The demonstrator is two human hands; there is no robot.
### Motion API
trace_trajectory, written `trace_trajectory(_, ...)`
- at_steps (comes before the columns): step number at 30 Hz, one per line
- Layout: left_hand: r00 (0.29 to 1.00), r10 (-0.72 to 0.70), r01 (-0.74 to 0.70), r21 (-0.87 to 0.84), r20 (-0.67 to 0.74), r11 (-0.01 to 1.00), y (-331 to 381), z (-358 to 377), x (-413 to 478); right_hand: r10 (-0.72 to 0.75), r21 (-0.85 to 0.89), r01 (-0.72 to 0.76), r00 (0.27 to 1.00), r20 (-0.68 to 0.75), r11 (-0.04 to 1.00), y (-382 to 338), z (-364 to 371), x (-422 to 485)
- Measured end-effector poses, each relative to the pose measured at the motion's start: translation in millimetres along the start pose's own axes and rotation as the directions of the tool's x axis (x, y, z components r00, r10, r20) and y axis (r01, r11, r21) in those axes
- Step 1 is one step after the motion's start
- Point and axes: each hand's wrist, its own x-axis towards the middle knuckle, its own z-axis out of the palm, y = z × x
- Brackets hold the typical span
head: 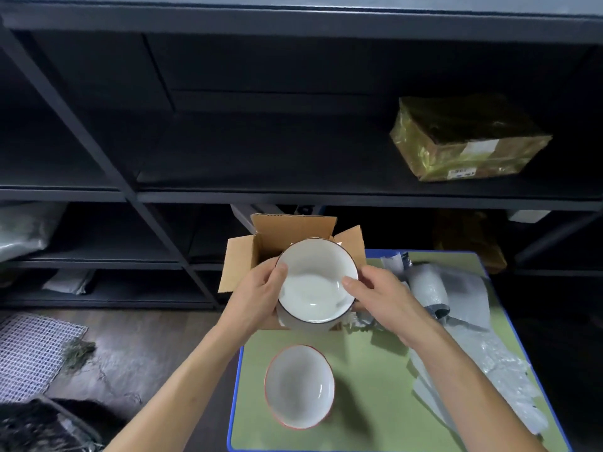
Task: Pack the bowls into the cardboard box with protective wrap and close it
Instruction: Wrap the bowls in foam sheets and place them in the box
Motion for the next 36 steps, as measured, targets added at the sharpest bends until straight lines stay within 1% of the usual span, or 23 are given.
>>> trace_trajectory(4, 0.998, -0.039, 0.043, 0.093, -0.041, 0.995, 2, -15, 25, 0.001, -0.105, -0.002, 1.0, -0.01, 0.994, -18, 11, 31)
trace_trajectory(6, 0.998, -0.034, 0.043, 0.163, -0.058, 0.986, 0, -20, 38, -0.006, -0.159, 0.005, 1.0, -0.009, 0.987, -24, 15, 45)
trace_trajectory(10, 0.996, -0.04, 0.061, 0.277, -0.081, 0.959, -5, -21, 60, 0.044, -0.302, -0.044, 0.999, -0.008, 0.952, -31, 25, 68)
trace_trajectory(12, 0.995, -0.034, 0.068, 0.364, -0.099, 0.929, -5, -18, 69, 0.067, -0.353, -0.071, 0.997, -0.023, 0.933, -29, 32, 77)
trace_trajectory(14, 0.991, -0.03, 0.088, 0.472, -0.128, 0.877, -7, -17, 77, 0.094, -0.406, -0.11, 0.994, -0.058, 0.907, -26, 39, 84)
trace_trajectory(17, 0.982, -0.056, 0.147, 0.532, -0.183, 0.834, -11, -16, 88, 0.114, -0.493, -0.148, 0.989, -0.099, 0.857, -25, 46, 90)
trace_trajectory(19, 0.983, -0.098, 0.172, 0.574, -0.158, 0.801, -12, -15, 93, 0.101, -0.53, -0.147, 0.988, -0.114, 0.835, -26, 53, 95)
trace_trajectory(21, 0.981, -0.148, 0.195, 0.585, -0.128, 0.787, -9, -13, 96, 0.112, -0.57, -0.159, 0.987, -0.117, 0.806, -26, 63, 98)
trace_trajectory(24, 0.967, -0.24, 0.243, 0.582, -0.084, 0.776, -6, -7, 97, 0.127, -0.599, -0.148, 0.989, -0.077, 0.787, -19, 78, 103)
trace_trajectory(29, 0.942, -0.331, 0.303, 0.552, -0.051, 0.777, -19, 4, 108, 0.085, -0.649, -0.129, 0.991, -0.098, 0.75, -5, 92, 112)
trace_trajectory(32, 0.943, -0.326, 0.306, 0.546, -0.064, 0.779, -24, 9, 111, 0.089, -0.653, -0.137, 0.99, -0.106, 0.745, -3, 97, 117)
trace_trajectory(36, 0.958, -0.28, 0.258, 0.615, -0.062, 0.746, -29, 17, 110, 0.093, -0.648, -0.155, 0.987, -0.129, 0.745, 0, 103, 121)
